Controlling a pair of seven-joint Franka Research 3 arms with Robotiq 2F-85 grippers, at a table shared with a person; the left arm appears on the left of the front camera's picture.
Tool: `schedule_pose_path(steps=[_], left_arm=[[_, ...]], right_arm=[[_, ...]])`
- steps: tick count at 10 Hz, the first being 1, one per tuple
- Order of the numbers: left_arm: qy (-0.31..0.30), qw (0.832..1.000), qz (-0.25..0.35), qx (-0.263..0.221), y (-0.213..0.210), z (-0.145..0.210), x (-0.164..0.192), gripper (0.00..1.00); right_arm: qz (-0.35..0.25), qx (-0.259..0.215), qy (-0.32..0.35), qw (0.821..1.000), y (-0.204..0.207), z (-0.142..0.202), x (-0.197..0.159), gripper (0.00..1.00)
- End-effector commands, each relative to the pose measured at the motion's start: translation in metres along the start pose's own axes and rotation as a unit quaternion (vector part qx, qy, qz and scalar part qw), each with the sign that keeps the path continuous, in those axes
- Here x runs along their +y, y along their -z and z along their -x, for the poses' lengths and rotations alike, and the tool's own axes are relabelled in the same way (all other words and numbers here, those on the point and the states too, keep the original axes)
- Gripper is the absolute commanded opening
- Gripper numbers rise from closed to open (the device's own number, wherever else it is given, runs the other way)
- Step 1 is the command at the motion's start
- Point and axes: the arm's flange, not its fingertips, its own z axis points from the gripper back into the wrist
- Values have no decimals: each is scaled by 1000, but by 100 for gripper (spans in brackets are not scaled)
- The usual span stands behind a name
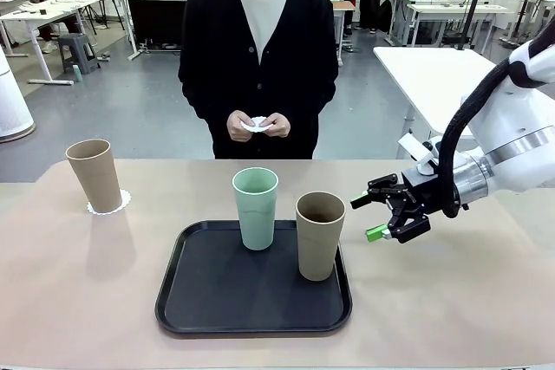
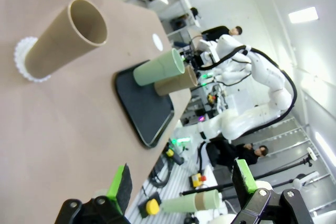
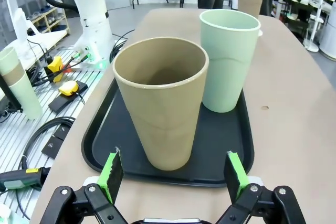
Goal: Place coasters on the table and set cups on them.
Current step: Take one Reusable plastic cup from the Flat Tray and place it on a coaster set by the human.
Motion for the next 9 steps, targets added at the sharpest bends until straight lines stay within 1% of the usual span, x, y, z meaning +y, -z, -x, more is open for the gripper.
schedule_pose_path(steps=[1, 3, 4, 5, 9], left_arm=[[0, 1000, -2, -1, -2, 0, -1, 100], [0, 1000, -2, -1, -2, 0, -1, 100], [0, 1000, -2, -1, -2, 0, -1, 100], [0, 1000, -2, -1, -2, 0, -1, 100], [0, 1000, -2, -1, -2, 0, -1, 100]], right_arm=[[18, -9, -9, 1000, 10, 4, -4, 100], [25, 4, -8, 1000, 13, 5, -4, 100], [40, 12, -8, 999, 11, 4, -4, 100], [1, 8, -1, 1000, 4, 1, -1, 100], [8, 9, 0, 1000, 4, 1, -3, 100]])
